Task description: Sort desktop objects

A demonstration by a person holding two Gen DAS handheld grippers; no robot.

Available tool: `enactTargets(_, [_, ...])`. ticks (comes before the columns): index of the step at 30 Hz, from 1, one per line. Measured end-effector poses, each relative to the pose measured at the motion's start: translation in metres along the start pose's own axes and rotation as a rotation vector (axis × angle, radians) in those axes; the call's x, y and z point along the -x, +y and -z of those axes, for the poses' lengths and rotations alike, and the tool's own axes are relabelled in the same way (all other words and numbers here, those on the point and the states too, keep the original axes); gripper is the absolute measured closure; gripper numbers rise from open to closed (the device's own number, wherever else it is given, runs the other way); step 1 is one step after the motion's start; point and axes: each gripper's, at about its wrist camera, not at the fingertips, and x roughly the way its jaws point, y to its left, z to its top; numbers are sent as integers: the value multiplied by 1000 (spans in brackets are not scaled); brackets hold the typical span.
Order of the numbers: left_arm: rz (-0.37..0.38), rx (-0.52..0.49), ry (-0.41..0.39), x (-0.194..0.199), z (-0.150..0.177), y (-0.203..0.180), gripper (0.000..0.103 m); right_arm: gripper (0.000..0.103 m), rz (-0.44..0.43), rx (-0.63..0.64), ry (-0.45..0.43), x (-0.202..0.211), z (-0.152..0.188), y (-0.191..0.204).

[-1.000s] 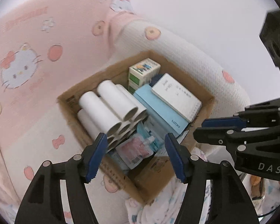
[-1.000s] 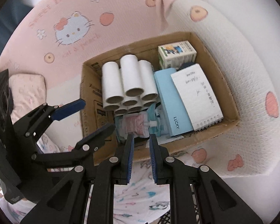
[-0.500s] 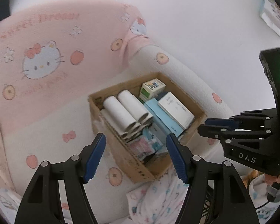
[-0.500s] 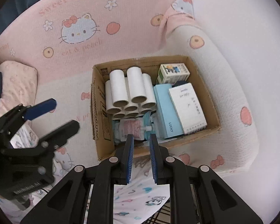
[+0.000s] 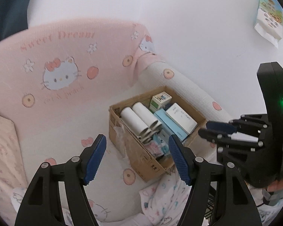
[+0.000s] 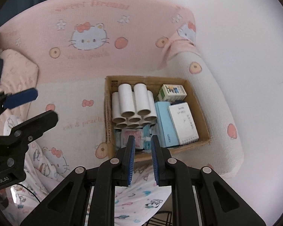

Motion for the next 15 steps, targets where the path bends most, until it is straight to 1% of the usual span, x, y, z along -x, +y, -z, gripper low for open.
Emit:
enactTargets(1, [-11, 0, -6, 2, -1, -1, 25, 90, -8, 13, -8, 3, 1, 4])
enactTargets(2, [-19, 1, -12, 4, -2, -3, 24, 90, -12, 17, -12, 5, 1, 6])
enactTargets(6, [-5, -4, -8, 7, -6, -10, 23, 89, -3, 40, -26, 13, 5, 12])
enactTargets(9, [-19, -14, -13, 7, -8, -17, 22, 89, 22, 62, -39, 19, 8, 15])
enactTargets(10, [-24, -17, -16, 6, -8, -19, 22, 85, 23, 68, -49, 22, 10, 15])
enactTargets(11, [-24, -20, -20, 6, -9, -22, 22, 73, 20, 70, -53, 24, 10, 15])
enactTargets(12, [-21, -21, -17, 6, -10, -23, 22, 64, 19, 70, -60, 25, 11, 14])
enactTargets(13, [-16, -22, -13, 5, -10, -25, 22, 46, 28, 67, -74, 28, 12, 12])
enactTargets(14, [-8, -24, -9, 4, -11, -28, 22, 41, 41, 67, -88, 30, 13, 12])
enactTargets(15, [-2, -27, -5, 2, -11, -30, 22, 41, 54, 69, -101, 32, 15, 11])
